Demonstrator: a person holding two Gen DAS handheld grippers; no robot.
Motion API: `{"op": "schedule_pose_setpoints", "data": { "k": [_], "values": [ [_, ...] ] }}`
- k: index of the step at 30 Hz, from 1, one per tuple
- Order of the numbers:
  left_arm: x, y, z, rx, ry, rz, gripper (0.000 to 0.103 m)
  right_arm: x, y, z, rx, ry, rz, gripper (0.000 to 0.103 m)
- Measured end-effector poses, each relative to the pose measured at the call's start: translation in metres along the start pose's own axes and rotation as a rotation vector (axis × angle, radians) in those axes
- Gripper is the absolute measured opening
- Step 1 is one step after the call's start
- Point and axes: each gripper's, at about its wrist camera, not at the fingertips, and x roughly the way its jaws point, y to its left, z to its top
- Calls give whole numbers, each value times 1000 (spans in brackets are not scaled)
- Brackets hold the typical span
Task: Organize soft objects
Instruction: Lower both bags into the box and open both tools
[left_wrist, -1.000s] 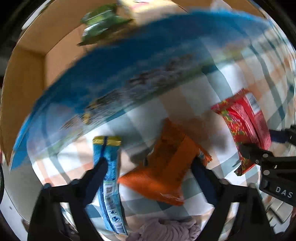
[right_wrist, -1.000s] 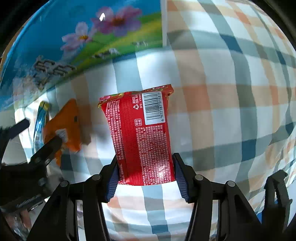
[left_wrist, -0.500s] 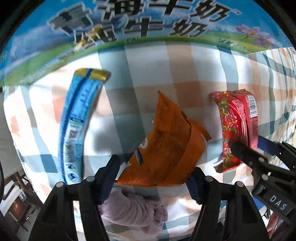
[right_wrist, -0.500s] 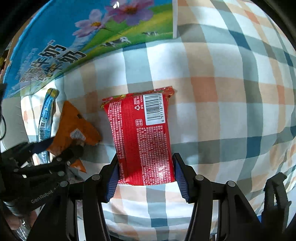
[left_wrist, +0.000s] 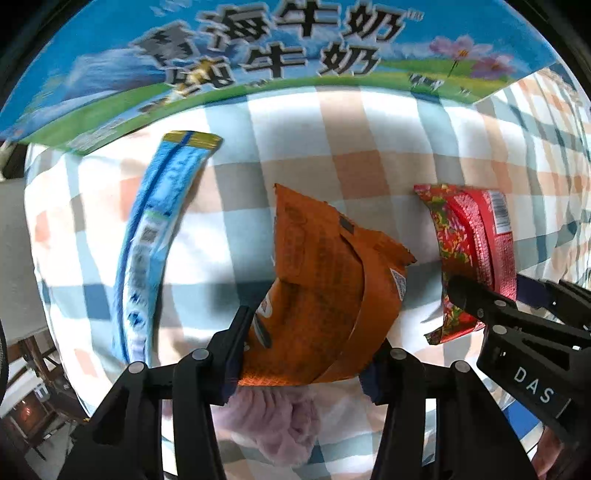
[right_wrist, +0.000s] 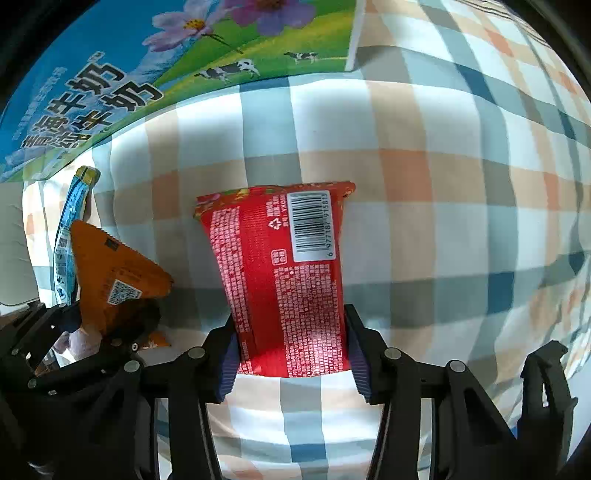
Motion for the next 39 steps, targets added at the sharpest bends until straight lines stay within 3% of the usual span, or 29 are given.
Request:
{"op": "schedule_pose_setpoints", "data": {
  "k": [7, 15, 18, 21, 25, 29, 34, 39],
  "values": [
    [-50, 13, -40, -100, -119, -31, 48, -38, 13, -21, -11, -62, 21, 51],
    [-120, 47, -69, -160, -250, -43, 48, -109, 29, -51, -71, -177, 42, 50],
    [-155, 61, -53, -176, -286, -58, 48, -133, 37, -64, -100, -215, 60, 50],
    [-169, 70, -58, -188, -315, -80, 48, -154, 42, -76, -125, -249, 83, 50],
    [-197, 75, -34, -198, -363, -115, 48, -179, 48, -86, -153, -287, 118, 50],
    [-219, 86, -7, -208, -396, -127, 48, -206, 55, -74, -164, -318, 150, 50],
    [-228, 105, 42, -226, -396, -134, 48, -216, 60, -31, -126, -349, 148, 50],
    [-215, 122, 108, -232, -338, -129, 48, -207, 58, 25, -63, -334, 123, 50]
  ]
}}
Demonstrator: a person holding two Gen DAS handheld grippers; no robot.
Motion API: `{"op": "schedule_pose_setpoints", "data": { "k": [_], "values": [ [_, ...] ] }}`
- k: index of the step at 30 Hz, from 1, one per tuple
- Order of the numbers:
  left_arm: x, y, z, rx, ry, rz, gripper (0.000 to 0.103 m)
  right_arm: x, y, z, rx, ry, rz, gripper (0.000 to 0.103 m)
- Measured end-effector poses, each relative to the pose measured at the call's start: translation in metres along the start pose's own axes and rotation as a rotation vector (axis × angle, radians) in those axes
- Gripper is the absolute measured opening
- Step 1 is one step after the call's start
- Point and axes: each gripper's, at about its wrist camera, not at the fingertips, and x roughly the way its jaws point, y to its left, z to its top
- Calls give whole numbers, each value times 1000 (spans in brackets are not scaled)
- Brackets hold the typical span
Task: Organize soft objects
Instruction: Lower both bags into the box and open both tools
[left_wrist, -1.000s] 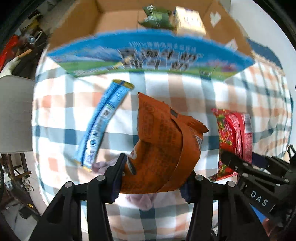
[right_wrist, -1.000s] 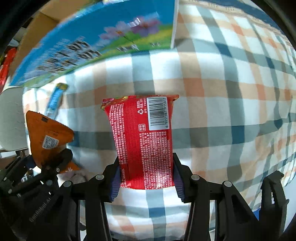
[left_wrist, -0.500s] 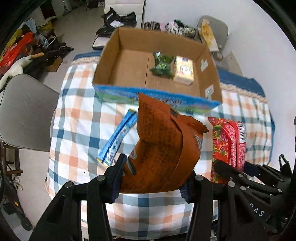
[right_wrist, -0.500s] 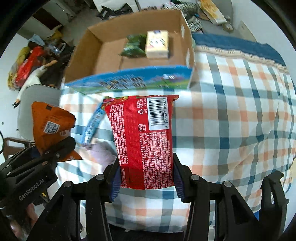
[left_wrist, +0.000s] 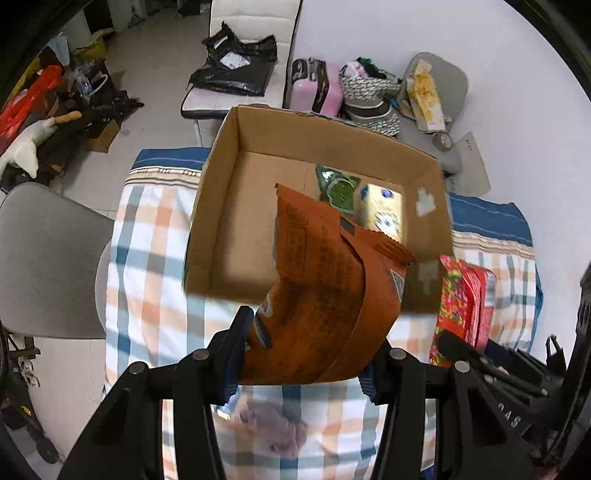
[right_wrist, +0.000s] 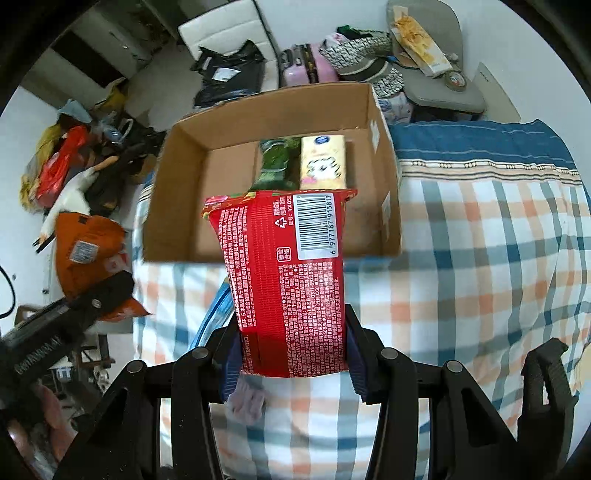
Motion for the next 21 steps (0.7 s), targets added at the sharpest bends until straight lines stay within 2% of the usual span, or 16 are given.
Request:
{"op": "schedule_pose_setpoints", "data": {
  "k": [7, 11, 21],
  "values": [
    [65, 12, 67, -31, 97, 26, 48, 66, -8, 51, 54, 73, -46, 50],
    [100, 15, 94, -26, 139, 49, 48, 103, -10, 68, 69, 116, -77, 50],
    [168, 17, 126, -30, 238, 51, 48, 164, -18, 76, 67, 227, -117, 50]
  ]
}}
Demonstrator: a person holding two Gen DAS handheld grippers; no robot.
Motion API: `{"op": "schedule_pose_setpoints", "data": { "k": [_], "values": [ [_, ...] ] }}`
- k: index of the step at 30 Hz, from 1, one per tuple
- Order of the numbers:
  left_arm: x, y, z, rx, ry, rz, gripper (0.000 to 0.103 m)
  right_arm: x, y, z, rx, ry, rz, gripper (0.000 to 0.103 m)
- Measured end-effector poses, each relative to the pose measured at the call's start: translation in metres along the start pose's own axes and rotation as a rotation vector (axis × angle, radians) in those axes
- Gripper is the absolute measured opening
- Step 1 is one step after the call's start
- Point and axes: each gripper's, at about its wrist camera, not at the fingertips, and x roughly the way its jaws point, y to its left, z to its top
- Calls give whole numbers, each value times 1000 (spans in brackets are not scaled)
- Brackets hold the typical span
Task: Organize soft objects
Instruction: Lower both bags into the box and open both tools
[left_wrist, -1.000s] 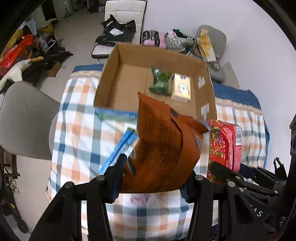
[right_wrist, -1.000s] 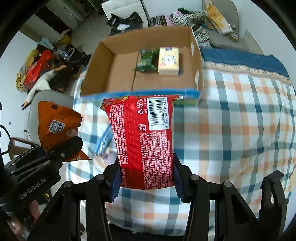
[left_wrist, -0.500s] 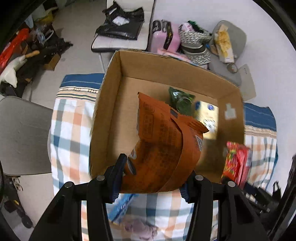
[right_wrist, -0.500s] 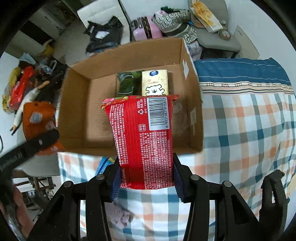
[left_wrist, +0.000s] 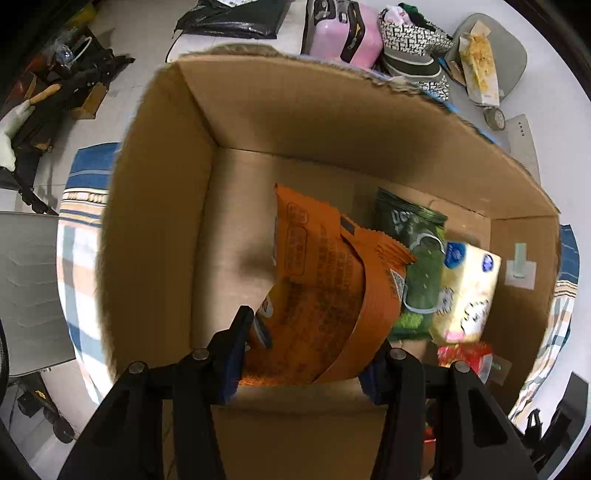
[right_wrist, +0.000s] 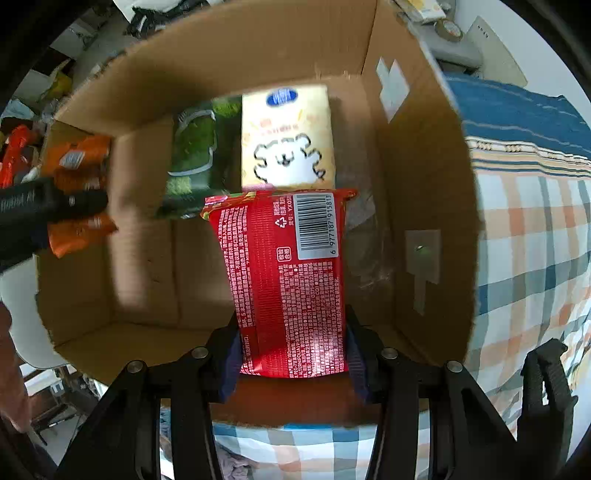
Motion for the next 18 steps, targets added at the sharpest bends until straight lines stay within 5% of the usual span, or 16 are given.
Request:
{"op": "schedule_pose_setpoints", "data": {
  "k": [8, 16, 18],
  "values": [
    [13, -5, 17, 2, 34, 37, 48, 27, 1, 5, 4, 68, -1, 52],
    [-7, -1, 11, -13, 7, 22, 50, 12, 3, 5, -2, 33, 2, 76],
    [-16, 1, 5, -10, -19, 27, 62, 6, 4, 4, 0, 20, -4, 85]
  ]
}}
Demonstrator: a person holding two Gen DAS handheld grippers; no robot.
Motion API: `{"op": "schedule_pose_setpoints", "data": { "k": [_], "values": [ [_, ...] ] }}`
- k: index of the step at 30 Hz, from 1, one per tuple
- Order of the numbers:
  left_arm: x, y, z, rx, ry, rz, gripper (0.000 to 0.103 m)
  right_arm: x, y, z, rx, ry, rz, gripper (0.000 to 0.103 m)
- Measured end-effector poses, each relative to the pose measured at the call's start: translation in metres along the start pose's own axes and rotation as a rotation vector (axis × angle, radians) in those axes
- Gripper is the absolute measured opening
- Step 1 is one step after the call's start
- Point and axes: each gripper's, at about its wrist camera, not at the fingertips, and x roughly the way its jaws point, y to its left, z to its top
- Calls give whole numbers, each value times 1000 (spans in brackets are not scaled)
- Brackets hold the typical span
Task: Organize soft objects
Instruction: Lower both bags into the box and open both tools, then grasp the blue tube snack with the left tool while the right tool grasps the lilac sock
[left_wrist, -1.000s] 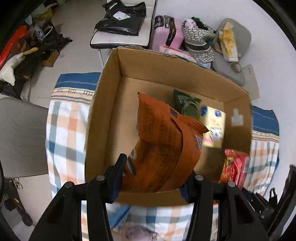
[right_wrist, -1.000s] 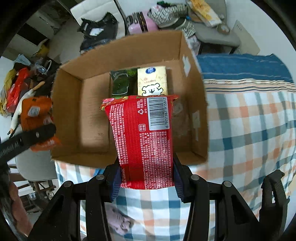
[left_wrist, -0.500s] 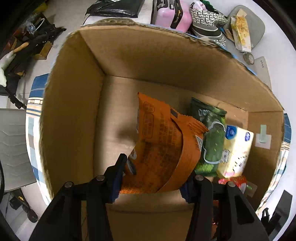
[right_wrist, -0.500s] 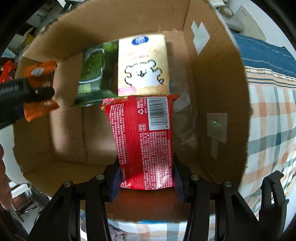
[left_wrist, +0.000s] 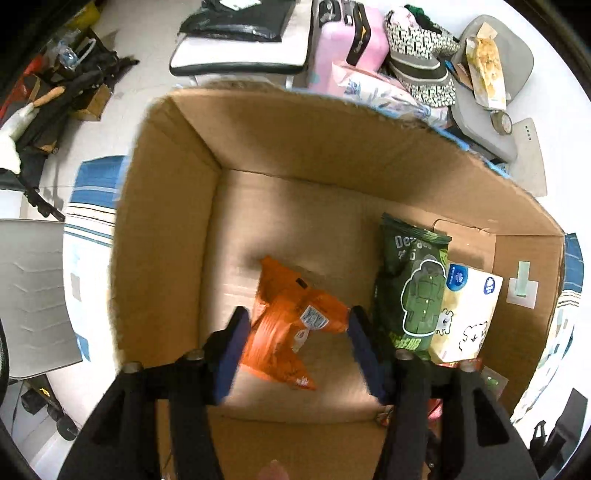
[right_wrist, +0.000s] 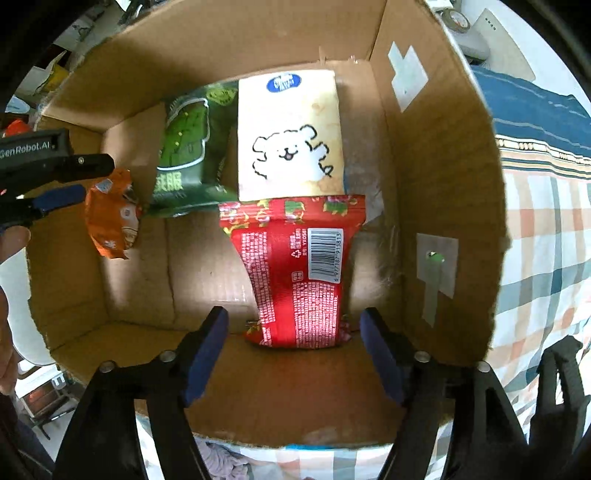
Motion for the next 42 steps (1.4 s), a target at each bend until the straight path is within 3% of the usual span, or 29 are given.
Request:
{"op": "schedule_pose_setpoints", "data": {
  "k": [3, 6, 11, 21, 30, 35, 39, 42],
  "values": [
    [-13, 1, -9, 4, -42, 11, 72, -12, -1, 0, -9, -25, -7, 90],
    [-31, 5, -23, 20, -97, 29, 95, -22, 0, -7, -13, -53, -12, 101],
    [-62, 3, -62, 78, -229, 80, 102, -46, -3, -20, -13, -131, -47, 102],
    [-118, 5, -139, 108, -402, 91, 102, -102, 4, -66, -58, -288, -88, 102],
    [-150, 15, -180, 100, -441, 81, 102, -142, 14, -106, -88, -376, -65, 102],
    [-156, 37, -200, 64, -453, 112, 102, -151, 23, -127, -115, -364, -8, 102],
    [-131, 62, -228, 42, -401, 184, 102, -120, 38, -149, -191, -236, 67, 102],
    [-101, 83, -245, 16, -330, 208, 102, -74, 58, -170, -283, -140, 48, 102]
  ]
}}
